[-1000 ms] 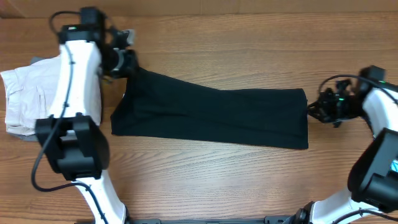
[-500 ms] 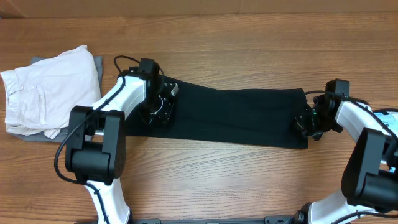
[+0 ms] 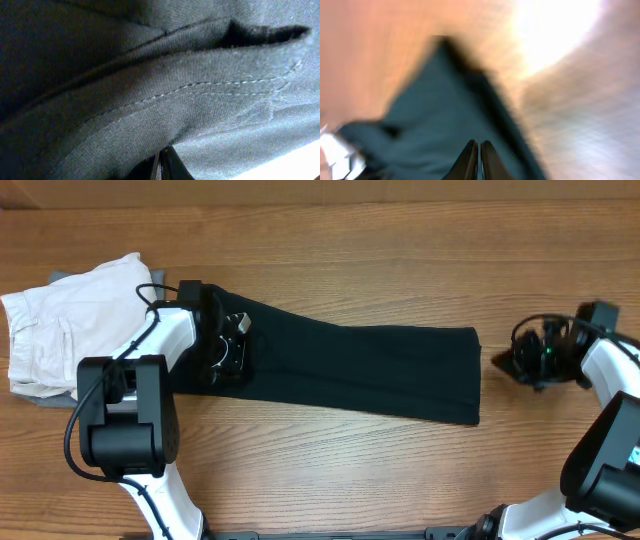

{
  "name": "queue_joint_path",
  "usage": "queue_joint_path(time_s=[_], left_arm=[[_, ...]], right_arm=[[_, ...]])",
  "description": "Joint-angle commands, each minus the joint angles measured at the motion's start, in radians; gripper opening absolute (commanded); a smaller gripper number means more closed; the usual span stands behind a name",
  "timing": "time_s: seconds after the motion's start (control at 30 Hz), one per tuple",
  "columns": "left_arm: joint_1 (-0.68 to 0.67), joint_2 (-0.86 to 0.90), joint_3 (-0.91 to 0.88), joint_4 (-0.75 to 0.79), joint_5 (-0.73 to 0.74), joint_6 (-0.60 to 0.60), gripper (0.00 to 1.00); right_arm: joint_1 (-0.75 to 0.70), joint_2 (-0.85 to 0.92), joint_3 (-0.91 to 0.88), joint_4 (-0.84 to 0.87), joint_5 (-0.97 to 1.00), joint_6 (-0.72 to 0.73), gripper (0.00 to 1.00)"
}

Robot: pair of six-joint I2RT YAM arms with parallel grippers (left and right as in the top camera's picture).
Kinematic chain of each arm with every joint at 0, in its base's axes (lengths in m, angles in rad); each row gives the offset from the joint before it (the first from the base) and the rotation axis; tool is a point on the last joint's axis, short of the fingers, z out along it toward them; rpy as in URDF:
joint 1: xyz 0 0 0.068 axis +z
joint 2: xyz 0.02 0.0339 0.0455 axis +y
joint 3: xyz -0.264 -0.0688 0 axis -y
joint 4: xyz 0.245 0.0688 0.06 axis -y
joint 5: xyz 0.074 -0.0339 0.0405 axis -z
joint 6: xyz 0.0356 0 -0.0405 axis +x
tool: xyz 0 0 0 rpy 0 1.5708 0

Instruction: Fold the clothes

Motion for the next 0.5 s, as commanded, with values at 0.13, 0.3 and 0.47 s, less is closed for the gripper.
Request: queue_joint_path(time_s=[0.13, 0.3, 0.47], left_arm=[[-0.006, 0.055, -0.041, 0.026, -0.160, -0.014, 0.10], [-0.008, 0.055, -0.041, 0.024, -0.160, -0.014, 0.12], [-0.008, 0.055, -0.041, 0.024, -0.160, -0.014, 0.12]], right_arm=[[0.185, 0.011, 0.000, 0.151, -0.078, -0.003, 0.07], [0.299, 0.093, -0.016, 0.220, 0.180, 0.151, 0.07], [0.305, 0.179, -0.016, 0.245, 0.379, 0.300, 0.07]])
